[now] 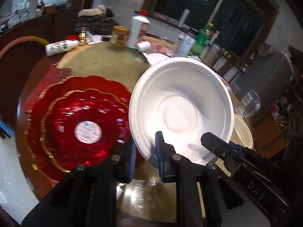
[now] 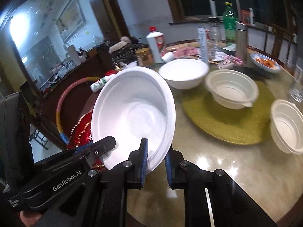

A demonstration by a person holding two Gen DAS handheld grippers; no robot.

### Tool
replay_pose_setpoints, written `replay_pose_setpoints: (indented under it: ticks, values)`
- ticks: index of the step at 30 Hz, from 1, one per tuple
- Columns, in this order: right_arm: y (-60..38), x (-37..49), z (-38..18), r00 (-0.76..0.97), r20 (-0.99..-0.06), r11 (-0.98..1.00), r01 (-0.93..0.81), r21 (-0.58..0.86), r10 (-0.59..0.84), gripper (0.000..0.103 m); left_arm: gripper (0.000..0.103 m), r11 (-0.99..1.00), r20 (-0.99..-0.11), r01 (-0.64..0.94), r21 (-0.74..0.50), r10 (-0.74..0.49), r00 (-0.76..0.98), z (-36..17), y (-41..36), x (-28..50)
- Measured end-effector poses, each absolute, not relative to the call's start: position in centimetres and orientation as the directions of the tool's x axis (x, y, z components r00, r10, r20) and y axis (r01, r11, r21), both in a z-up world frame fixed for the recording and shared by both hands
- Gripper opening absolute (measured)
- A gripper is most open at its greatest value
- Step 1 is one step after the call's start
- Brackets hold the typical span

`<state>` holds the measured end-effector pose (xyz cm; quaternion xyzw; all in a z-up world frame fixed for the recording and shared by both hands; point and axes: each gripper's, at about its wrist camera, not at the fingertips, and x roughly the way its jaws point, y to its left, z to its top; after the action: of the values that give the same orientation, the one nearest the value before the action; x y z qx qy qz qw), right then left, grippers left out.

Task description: Organize plates and bowls

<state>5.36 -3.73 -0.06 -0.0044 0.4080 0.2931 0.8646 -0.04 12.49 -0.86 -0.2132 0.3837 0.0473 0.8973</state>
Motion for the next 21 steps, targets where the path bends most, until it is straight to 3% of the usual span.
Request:
replay_pose_setpoints:
  ticks: [21]
  values:
    - [2.9, 6.6, -0.7, 0.406, -0.683, 0.733, -0.618, 0.284, 0.607, 0.017, 0.017, 0.861, -0.694, -0.375, -0.343, 0.037, 0.719, -1.0, 17.9, -1.8]
